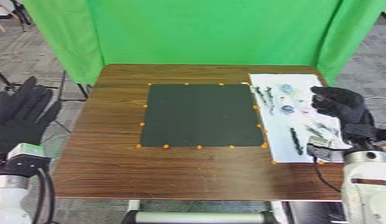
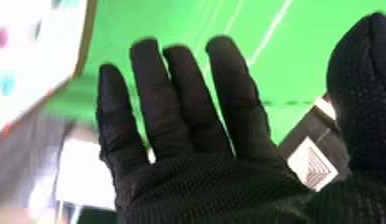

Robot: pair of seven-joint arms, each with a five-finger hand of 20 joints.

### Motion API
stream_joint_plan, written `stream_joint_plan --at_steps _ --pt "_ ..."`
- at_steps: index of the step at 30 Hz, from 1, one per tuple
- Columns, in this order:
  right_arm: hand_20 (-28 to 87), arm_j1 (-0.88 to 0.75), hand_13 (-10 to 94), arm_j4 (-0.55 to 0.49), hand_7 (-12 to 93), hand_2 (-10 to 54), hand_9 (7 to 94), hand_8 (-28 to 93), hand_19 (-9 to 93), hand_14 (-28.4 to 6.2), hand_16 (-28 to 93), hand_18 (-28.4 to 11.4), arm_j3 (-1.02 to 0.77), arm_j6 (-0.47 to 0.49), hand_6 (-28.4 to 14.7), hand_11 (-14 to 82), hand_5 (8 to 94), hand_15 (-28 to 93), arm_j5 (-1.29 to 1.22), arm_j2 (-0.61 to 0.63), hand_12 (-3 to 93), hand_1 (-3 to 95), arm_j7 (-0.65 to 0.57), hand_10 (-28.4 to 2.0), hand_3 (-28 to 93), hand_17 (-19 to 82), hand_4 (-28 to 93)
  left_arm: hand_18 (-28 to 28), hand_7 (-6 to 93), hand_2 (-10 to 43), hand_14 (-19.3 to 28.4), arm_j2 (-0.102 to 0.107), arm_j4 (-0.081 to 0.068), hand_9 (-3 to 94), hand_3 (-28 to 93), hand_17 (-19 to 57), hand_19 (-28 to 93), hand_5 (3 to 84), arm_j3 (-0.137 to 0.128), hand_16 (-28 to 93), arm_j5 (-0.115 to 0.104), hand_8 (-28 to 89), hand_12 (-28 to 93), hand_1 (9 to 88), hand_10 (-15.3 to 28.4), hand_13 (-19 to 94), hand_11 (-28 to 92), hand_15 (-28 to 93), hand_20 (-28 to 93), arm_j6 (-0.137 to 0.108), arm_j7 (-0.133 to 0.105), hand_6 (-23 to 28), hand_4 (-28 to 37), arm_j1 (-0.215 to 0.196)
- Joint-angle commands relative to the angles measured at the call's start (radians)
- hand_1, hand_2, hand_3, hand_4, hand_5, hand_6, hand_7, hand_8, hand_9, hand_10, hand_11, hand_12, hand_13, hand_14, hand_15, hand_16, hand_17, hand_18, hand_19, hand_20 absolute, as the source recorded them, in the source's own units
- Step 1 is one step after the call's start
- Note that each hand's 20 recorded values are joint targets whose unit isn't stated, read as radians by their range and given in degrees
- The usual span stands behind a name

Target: Arrange flowers

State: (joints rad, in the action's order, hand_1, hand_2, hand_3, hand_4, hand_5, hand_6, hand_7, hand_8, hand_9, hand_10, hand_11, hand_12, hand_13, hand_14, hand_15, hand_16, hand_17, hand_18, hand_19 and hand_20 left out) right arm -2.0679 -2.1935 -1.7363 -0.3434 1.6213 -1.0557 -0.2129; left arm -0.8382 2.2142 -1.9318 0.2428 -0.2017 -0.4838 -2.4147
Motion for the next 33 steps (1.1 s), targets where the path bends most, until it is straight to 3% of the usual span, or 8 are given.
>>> stream_joint_plan --at_steps 1,3,6,9,16,23,28,33 --pt "22 -0.035 43 -0.010 24 -9.5 53.0 -14 56 -15.7 15 -22.6 0.051 0.004 -5.8 17.0 51.5 33 0.533 0.062 16.0 19.1 -0.222 -16.8 76 16 -28 10.4 9.8 11.7 8.5 0.016 0.006 27.1 71 -3.4 31 36.3 -0.019 -9 -0.001 -9 6 26.2 11.3 17 15 23 8 -0.022 -0.021 4.5 -28.3 -0.014" --pt "22 -0.013 44 0.017 26 -9.5 52.8 -13 57 -16.0 15 -22.5 0.095 -0.032 -5.9 20.8 50.2 35 0.663 0.072 18.3 18.8 -0.250 -17.1 75 17 -28 10.5 10.0 11.7 8.7 0.017 0.006 27.1 71 -3.5 31 36.5 -0.015 -9 -0.003 -9 6 26.2 11.4 17 15 23 8 -0.033 -0.027 4.5 -28.3 -0.013" --pt "24 0.015 44 0.033 39 -9.5 51.0 -14 63 -16.5 16 -22.9 0.138 0.016 -7.3 34.5 45.2 44 0.790 0.090 23.8 20.1 -0.313 -17.9 70 19 -28 10.5 10.4 11.7 8.9 0.017 0.007 27.2 71 -3.5 31 36.7 -0.018 -9 -0.004 -9 7 26.5 11.4 17 16 24 8 -0.030 -0.029 4.3 -28.3 -0.020" --pt "27 0.043 44 0.038 48 -9.5 48.9 -18 69 -16.9 17 -23.3 0.168 0.132 -8.5 43.0 43.2 52 0.877 0.118 28.0 22.5 -0.363 -19.0 65 21 -28 10.5 10.9 11.7 8.9 0.017 0.007 27.1 71 -3.5 31 36.9 -0.021 -9 -0.009 -9 7 26.6 11.4 17 16 24 8 -0.032 -0.037 4.1 -28.3 -0.023" --pt "35 0.095 46 0.019 55 -9.5 48.0 -20 81 -19.1 21 -24.6 0.225 0.417 -10.0 53.2 45.1 64 0.981 0.178 36.1 28.1 -0.458 -21.3 49 25 -28 10.6 11.3 11.7 9.0 0.020 0.009 27.1 71 -3.5 31 37.1 -0.016 -10 -0.022 -9 7 26.6 11.4 18 16 24 8 -0.045 -0.048 4.4 -28.3 -0.031" --pt "47 0.122 49 0.021 49 -9.5 50.9 -17 88 -20.9 29 -25.6 0.262 0.510 -10.4 53.3 49.6 70 0.939 0.215 38.8 25.7 -0.496 -22.1 50 30 -28 10.6 11.5 11.8 9.2 0.029 0.001 26.7 71 -3.4 31 37.3 -0.011 -10 -0.021 -9 7 26.5 11.2 18 16 25 8 -0.043 -0.040 4.6 -28.3 -0.017" --pt "46 0.139 57 0.026 37 -9.5 62.4 -11 93 -19.7 35 -24.9 0.279 0.574 -7.7 50.1 61.3 70 0.907 0.198 36.8 25.5 -0.528 -19.4 58 37 -28 10.6 11.6 11.8 9.3 0.026 0.003 26.7 71 -3.4 31 37.3 -0.012 -10 -0.025 -9 7 26.4 11.2 18 16 25 8 -0.043 -0.041 4.7 -28.3 -0.026" --pt "45 0.170 60 0.061 30 -9.5 66.5 -9 93 -18.5 35 -24.6 0.298 0.638 -7.2 47.1 66.0 68 0.879 0.184 34.9 26.7 -0.537 -18.2 60 39 -28 10.7 11.7 11.7 9.3 0.021 0.005 26.8 72 -3.4 31 37.4 -0.003 -10 -0.026 -9 7 26.4 11.3 18 16 25 8 -0.043 -0.044 4.8 -28.3 -0.027"
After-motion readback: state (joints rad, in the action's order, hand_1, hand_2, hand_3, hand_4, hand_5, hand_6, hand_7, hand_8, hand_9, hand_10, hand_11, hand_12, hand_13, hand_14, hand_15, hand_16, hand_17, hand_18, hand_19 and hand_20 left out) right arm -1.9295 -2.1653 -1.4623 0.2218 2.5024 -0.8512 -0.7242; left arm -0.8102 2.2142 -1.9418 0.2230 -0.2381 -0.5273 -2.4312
